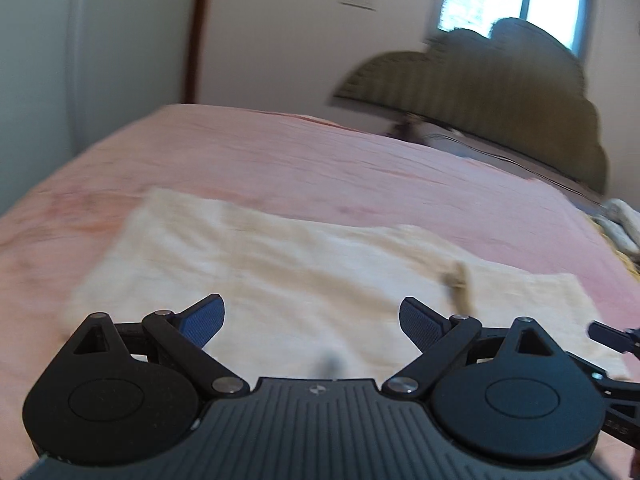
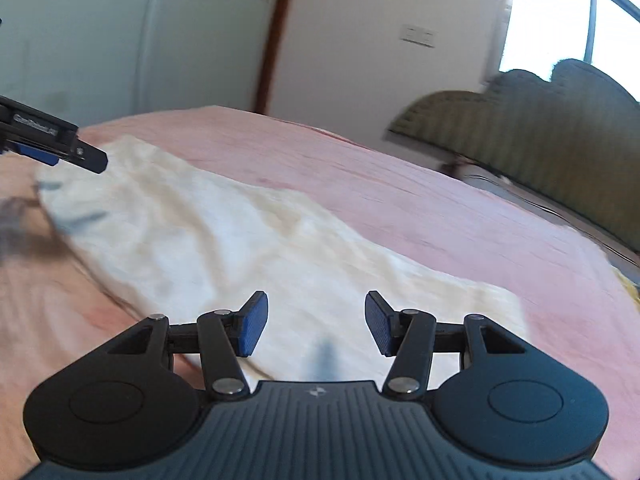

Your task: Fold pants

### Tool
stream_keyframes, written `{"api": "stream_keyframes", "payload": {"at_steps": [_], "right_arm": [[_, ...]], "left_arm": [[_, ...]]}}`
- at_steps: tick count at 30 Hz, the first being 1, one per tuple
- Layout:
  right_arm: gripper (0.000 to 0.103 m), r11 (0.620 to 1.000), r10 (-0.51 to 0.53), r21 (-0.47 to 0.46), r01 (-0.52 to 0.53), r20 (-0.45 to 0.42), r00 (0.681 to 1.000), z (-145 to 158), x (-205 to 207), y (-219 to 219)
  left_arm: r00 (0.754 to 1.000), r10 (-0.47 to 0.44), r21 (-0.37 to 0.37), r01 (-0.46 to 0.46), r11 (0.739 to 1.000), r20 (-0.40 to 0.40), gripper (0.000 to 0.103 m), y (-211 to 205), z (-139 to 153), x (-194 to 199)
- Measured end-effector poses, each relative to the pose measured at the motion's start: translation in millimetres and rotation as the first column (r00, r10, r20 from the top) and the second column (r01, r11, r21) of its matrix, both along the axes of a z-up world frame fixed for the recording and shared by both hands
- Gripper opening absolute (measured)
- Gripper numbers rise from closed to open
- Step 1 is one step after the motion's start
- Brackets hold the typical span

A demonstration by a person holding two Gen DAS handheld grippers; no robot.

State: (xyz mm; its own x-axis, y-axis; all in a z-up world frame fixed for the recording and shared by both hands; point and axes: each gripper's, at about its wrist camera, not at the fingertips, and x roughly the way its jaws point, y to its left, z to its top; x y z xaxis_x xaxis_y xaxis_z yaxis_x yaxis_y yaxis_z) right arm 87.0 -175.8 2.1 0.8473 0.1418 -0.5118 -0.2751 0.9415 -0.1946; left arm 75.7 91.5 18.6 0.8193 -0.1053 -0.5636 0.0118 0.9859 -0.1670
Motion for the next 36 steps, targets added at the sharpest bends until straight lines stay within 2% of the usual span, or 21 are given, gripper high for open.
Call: {"api": "stream_keyframes", "payload": {"at_steps": [5,9,12,14,15,18,20,23,26,28,30,31,33,34,36], "right_arm": [[0.055,0.992,-0.119,0.042,0.118,0.003,0.993,-3,3,-55],[0.055,0.973,-0.216,0.081,0.215,-0.003,0.976,-2,6,-93],[0.055,0.963,-0.244,0.101,0.248,-0.053,0.968,-12,6,-113],[0.054,0.962,-0.262,0.05,0.27,-0.12,0.957,-30,9,-118],[0.054,0.961,-0.268,0.026,0.274,-0.13,0.955,-36,7,-119],[0.055,0.951,-0.284,0.092,0.294,-0.107,0.953,-31,-9,-127],[0.055,0.944,-0.302,0.12,0.307,-0.058,0.952,-22,-16,-131],[0.055,0.952,-0.249,0.176,0.25,-0.029,0.968,-13,-13,-130],[0.055,0.963,-0.186,0.187,0.197,-0.074,0.98,-19,4,-119],[0.054,0.972,-0.159,0.144,0.185,-0.171,0.972,-34,17,-110],[0.055,0.97,-0.183,0.138,0.2,-0.129,0.975,-33,12,-102],[0.056,0.965,-0.174,0.18,0.192,-0.11,0.979,-29,8,-101],[0.075,0.95,-0.126,0.278,0.141,-0.071,0.989,-25,4,-99],[0.087,0.947,-0.111,0.295,0.125,-0.063,0.992,-25,5,-95],[0.089,0.954,-0.102,0.273,0.124,-0.093,0.99,-32,11,-88]], "left_arm": [[0.98,-0.196,0.044,0.195,0.98,0.019,0.096,-75,-2,26],[0.956,-0.292,0.077,0.289,0.954,0.038,0.097,-119,-13,43],[0.956,-0.293,0.143,0.295,0.945,-0.034,0.097,-146,-39,62],[0.949,-0.288,0.185,0.308,0.933,-0.126,0.09,-157,-56,73],[0.947,-0.284,0.19,0.309,0.932,-0.148,0.087,-159,-61,74],[0.956,-0.28,0.152,0.29,0.945,-0.085,0.09,-151,-58,69],[0.961,-0.272,0.138,0.277,0.951,-0.051,0.097,-149,-50,72],[0.96,-0.274,0.147,0.28,0.949,-0.058,0.097,-156,-48,79],[0.952,-0.292,0.184,0.305,0.934,-0.094,0.096,-166,-57,78],[0.953,-0.286,0.221,0.302,0.927,-0.102,0.093,-168,-63,72],[0.961,-0.274,0.23,0.278,0.933,-0.048,0.096,-163,-62,62],[0.965,-0.262,0.225,0.262,0.938,-0.03,0.096,-161,-60,59],[0.967,-0.254,0.197,0.249,0.948,-0.001,0.096,-157,-53,51],[0.966,-0.258,0.186,0.252,0.95,0.008,0.096,-155,-52,48],[0.965,-0.263,0.176,0.256,0.95,0.016,0.097,-156,-48,41]]}}
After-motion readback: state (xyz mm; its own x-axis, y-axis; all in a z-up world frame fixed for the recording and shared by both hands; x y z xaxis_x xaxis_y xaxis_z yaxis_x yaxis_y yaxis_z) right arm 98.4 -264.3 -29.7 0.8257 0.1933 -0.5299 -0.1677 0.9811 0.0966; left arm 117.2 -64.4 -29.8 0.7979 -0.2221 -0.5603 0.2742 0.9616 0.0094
